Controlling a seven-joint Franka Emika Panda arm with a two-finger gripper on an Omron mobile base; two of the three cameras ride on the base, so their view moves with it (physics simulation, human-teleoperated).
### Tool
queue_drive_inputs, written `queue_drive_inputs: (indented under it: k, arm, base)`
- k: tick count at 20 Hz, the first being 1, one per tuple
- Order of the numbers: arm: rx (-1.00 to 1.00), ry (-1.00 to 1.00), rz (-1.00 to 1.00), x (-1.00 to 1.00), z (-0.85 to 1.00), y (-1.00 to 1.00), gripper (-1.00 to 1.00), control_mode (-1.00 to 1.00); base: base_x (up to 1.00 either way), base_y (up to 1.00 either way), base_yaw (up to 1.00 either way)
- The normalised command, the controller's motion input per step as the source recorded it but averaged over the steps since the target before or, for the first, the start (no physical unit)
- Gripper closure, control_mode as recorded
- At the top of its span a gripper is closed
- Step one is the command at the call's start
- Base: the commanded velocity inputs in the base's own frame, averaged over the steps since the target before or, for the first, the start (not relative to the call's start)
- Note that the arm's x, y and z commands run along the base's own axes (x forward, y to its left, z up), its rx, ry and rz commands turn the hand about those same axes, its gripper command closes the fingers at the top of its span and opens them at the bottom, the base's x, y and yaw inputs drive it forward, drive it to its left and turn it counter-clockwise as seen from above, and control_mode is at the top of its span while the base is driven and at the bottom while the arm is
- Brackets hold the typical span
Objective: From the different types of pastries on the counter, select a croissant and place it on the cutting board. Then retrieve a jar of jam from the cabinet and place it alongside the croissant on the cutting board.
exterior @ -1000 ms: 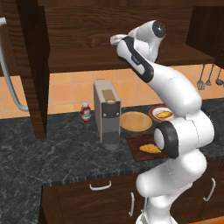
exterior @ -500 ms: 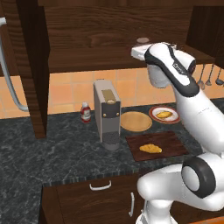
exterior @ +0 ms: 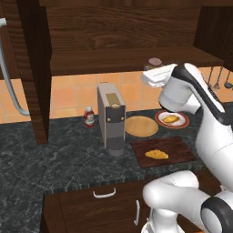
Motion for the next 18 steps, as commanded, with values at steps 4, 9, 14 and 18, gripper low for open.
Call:
queue_drive_inputs:
  k: [4,9,14,18]
  arm:
    - [0.04,0.08,-0.06,-0.73,0.00,-0.32,1.00,-1.00]
    - [0.13,0.03,-0.02,-0.73,0.00,-0.90,1.00,-1.00]
    - [0.17,0.11,0.00,-0.51,0.00,-0.92,1.00,-1.00]
    - [0.12,0.37,0.01,-0.22,-0.11,-0.76,1.00,-1.00]
  base:
    - [0.00,0.00,0.00]
    - [0.00,0.00,0.00]
    - [0.00,0.00,0.00]
    - [0.00,0.00,0.00]
